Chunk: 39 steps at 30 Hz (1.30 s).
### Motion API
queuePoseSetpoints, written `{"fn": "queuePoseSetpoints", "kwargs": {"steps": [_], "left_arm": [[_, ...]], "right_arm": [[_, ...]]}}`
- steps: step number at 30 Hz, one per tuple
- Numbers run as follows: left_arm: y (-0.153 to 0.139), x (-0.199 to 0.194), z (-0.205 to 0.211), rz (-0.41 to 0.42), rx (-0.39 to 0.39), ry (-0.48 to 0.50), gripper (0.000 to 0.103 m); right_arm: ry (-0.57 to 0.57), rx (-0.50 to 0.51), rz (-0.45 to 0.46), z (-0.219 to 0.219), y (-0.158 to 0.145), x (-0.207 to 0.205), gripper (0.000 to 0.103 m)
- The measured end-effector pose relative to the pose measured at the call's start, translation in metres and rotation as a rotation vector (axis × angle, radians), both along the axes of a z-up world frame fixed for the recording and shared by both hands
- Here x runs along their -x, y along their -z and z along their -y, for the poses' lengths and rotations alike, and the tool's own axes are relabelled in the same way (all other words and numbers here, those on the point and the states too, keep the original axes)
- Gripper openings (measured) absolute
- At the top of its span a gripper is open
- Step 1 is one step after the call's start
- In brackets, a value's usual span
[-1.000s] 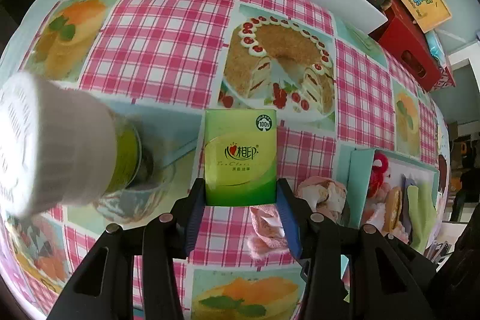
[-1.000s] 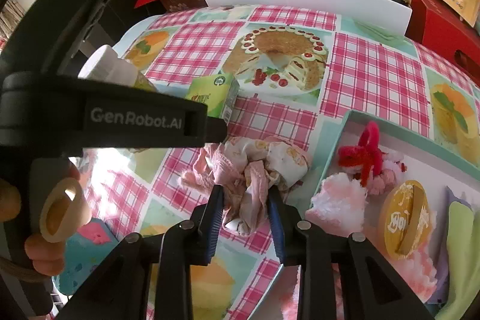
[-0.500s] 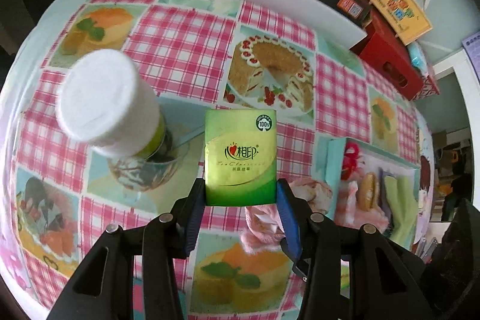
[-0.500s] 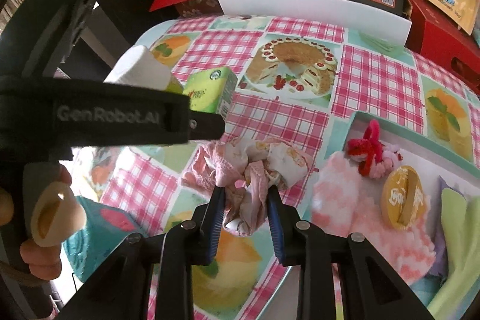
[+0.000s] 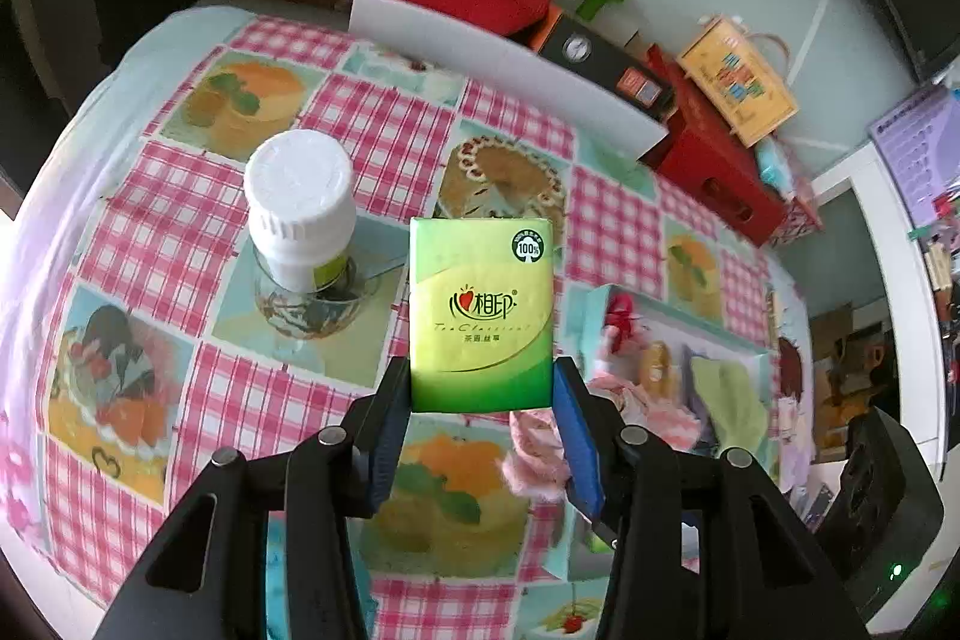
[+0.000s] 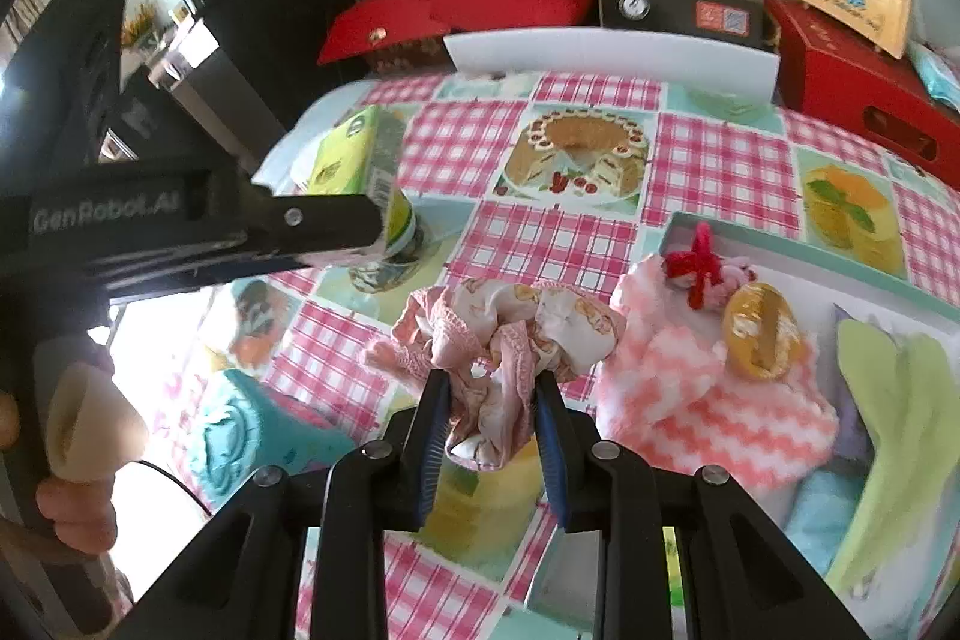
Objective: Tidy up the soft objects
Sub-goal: 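Carry the pink cloth with the right gripper while the left gripper carries the tissue pack to the tray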
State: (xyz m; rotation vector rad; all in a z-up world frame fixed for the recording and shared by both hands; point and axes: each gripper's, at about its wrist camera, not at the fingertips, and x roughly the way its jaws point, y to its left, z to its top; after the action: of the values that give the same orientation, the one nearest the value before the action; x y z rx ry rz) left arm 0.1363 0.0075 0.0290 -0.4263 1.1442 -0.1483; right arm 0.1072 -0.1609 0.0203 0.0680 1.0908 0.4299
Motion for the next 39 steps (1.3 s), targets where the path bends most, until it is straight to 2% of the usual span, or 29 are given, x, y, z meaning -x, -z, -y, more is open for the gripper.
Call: {"fn": "queuePoseSetpoints", "kwargs": {"steps": [8,12,19,31,39], "left_arm": [[-0.025,0.035,0.01,0.106,-0.001,-0.003,0.048],[-0.03,0.049,0.019,0.128,0.001,0.018,0.048],[-0.036,0.067,0.036,0.138,-0.005,0.047,0.048],[-0.045,0.08,0.082,0.145,-0.042,0.122,0.048],[-0.031,0.078,0.121,0.11,-0.062,0.204,0.048]], "right_arm": [[0.058,-0.043,0.065,0.026,-0.028,0.031,0.03],[0.092,-0.05,0.097,0.04,-0.04,0.044,0.03],[0.15,-0.06,0.122,0.066,-0.051,0.062,0.03],[0.255,-0.1,0.124,0.123,-0.054,0.079,0.03],[0.384,-0.097,0.113,0.177,-0.045,0.087,0.03]]}}
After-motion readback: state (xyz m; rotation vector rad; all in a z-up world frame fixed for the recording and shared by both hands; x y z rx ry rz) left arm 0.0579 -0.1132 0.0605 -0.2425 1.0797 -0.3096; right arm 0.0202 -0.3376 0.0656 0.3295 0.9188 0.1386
